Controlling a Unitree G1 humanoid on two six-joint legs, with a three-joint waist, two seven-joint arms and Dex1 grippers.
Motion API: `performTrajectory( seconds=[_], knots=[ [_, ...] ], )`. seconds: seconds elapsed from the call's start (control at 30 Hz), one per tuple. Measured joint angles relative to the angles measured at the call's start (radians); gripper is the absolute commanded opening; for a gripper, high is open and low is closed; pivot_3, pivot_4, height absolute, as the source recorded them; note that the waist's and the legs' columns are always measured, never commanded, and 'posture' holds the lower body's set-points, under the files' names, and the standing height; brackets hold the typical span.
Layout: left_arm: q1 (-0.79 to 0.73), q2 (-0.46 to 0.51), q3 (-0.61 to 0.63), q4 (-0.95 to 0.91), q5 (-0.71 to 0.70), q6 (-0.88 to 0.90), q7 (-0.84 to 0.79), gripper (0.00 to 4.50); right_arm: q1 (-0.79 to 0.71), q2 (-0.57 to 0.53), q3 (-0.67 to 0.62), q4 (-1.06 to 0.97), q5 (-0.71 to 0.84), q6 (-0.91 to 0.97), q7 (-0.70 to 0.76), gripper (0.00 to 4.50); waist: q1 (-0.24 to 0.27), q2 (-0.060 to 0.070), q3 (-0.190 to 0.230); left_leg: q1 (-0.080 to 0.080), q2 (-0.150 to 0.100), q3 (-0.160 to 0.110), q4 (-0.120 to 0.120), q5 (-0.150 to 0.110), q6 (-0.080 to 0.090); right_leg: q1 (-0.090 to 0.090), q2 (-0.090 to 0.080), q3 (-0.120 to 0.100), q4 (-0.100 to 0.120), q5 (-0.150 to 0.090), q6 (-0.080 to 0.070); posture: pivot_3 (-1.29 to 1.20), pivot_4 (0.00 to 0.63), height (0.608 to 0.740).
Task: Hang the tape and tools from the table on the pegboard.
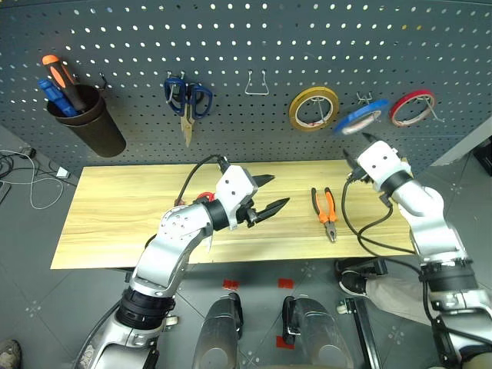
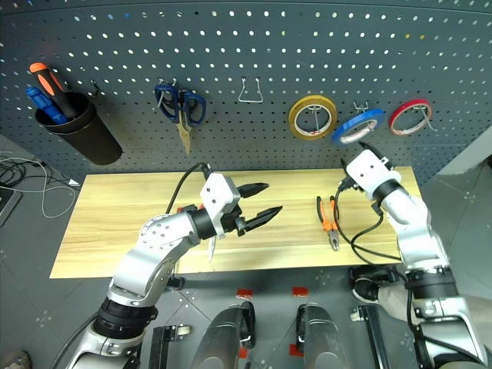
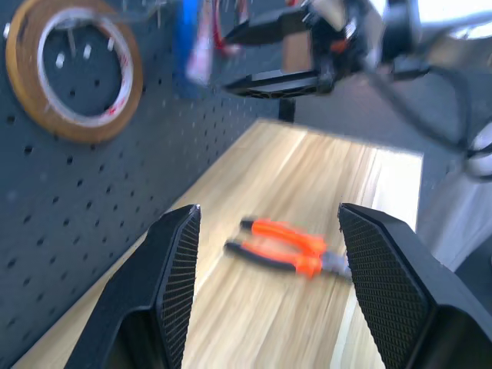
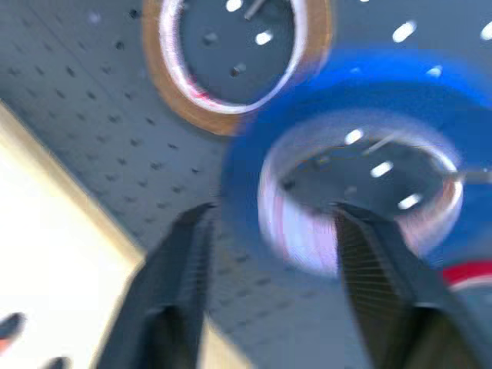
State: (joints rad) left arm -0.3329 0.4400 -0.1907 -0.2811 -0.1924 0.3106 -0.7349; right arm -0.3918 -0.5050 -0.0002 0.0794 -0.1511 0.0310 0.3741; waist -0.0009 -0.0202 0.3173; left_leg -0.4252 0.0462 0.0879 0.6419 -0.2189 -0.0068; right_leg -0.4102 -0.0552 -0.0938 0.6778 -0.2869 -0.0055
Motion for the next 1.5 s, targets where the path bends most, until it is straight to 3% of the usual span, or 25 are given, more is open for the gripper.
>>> performTrajectory(
  seconds=[0.07, 0.1, 0.23, 0.37, 0.5, 0.73, 1.03, 1.13, 1.27, 1.37, 1.5],
  knots=[
    [0.044, 0.075, -0.002, 0.020, 0.041, -0.060, -0.034, 3.01, 0.089, 0.064, -0.009, -0.104, 0.048, 0.182, -0.001, 4.38, -0.001, 0.000, 0.000, 0.000, 0.000, 0.000, 0.000, 0.000, 0.000, 0.000, 0.000, 0.000, 0.000, 0.000, 0.000, -0.03, 0.316, 0.740],
    [0.063, 0.103, -0.004, 0.026, 0.058, -0.083, -0.051, 3.01, 0.124, 0.094, -0.011, -0.149, 0.069, 0.267, -0.003, 4.45, -0.002, 0.000, 0.000, 0.000, 0.000, 0.000, 0.001, 0.000, 0.000, 0.000, 0.000, 0.001, 0.001, 0.000, 0.000, -0.03, 0.318, 0.740],
    [0.135, 0.211, -0.041, 0.050, 0.123, -0.201, -0.130, 3.01, 0.168, 0.234, -0.017, -0.314, 0.136, 0.635, -0.056, 4.45, -0.004, 0.000, 0.000, 0.000, 0.001, 0.000, 0.001, 0.000, 0.000, -0.001, 0.000, 0.002, 0.002, 0.000, 0.001, -0.02, 0.320, 0.740],
    [0.196, 0.263, -0.067, 0.058, 0.161, -0.268, -0.179, 3.01, 0.080, 0.329, -0.015, -0.335, 0.135, 0.935, -0.146, 4.45, -0.001, 0.001, 0.000, 0.000, 0.001, 0.000, 0.001, -0.001, 0.002, -0.002, 0.000, 0.002, 0.002, -0.001, 0.001, -0.01, 0.319, 0.740],
    [0.208, 0.263, -0.072, 0.057, 0.169, -0.279, -0.191, 3.01, -0.004, 0.378, -0.035, -0.280, 0.136, 1.071, -0.215, 4.45, 0.004, 0.001, 0.000, -0.001, 0.001, 0.000, 0.001, -0.001, 0.002, -0.003, 0.000, 0.001, 0.002, -0.001, 0.001, 0.00, 0.315, 0.740],
    [0.203, 0.250, -0.080, 0.056, 0.177, -0.279, -0.190, 3.01, -0.155, 0.396, -0.084, 0.008, 0.136, 1.079, -0.266, 4.45, -0.001, 0.001, 0.000, -0.006, 0.001, 0.001, 0.000, 0.000, 0.000, -0.009, 0.000, 0.001, 0.002, 0.002, -0.003, 0.02, 0.312, 0.740],
    [0.200, 0.240, -0.080, 0.056, 0.191, -0.280, -0.190, 3.01, -0.230, 0.361, -0.046, 0.205, 0.136, 1.023, -0.244, 4.45, -0.002, 0.001, 0.000, -0.008, 0.001, 0.003, 0.000, 0.000, 0.000, -0.011, 0.000, 0.002, 0.002, 0.001, -0.003, 0.02, 0.306, 0.740],
    [0.200, 0.232, -0.080, 0.057, 0.191, -0.280, -0.189, 3.01, -0.253, 0.349, -0.037, 0.237, 0.136, 1.021, -0.230, 3.87, -0.002, 0.001, 0.000, -0.007, 0.001, 0.003, 0.000, 0.000, 0.000, -0.011, 0.000, 0.002, 0.002, 0.001, -0.003, 0.01, 0.297, 0.740],
    [0.204, 0.218, -0.078, 0.058, 0.189, -0.280, -0.175, 3.01, -0.256, 0.337, -0.010, 0.246, 0.135, 0.998, -0.214, 2.51, -0.002, 0.001, 0.000, -0.008, 0.001, 0.003, 0.000, 0.000, 0.000, -0.011, 0.000, 0.002, 0.002, 0.001, -0.003, 0.00, 0.290, 0.740],
    [0.237, 0.210, -0.045, 0.056, 0.166, -0.270, -0.151, 3.01, -0.204, 0.334, 0.028, 0.165, 0.131, 0.972, -0.215, 2.47, -0.004, 0.001, 0.000, -0.008, 0.001, 0.003, -0.001, 0.000, 0.000, -0.011, 0.000, 0.002, 0.002, 0.001, -0.003, 0.00, 0.290, 0.740],
    [0.326, 0.201, 0.042, 0.046, 0.121, -0.245, -0.104, 3.01, -0.065, 0.349, 0.102, -0.095, 0.120, 0.916, -0.222, 2.47, -0.006, 0.001, 0.000, -0.008, 0.001, 0.003, -0.002, 0.000, 0.000, -0.012, 0.000, 0.002, 0.002, 0.001, -0.002, 0.00, 0.290, 0.740]
  ],
)
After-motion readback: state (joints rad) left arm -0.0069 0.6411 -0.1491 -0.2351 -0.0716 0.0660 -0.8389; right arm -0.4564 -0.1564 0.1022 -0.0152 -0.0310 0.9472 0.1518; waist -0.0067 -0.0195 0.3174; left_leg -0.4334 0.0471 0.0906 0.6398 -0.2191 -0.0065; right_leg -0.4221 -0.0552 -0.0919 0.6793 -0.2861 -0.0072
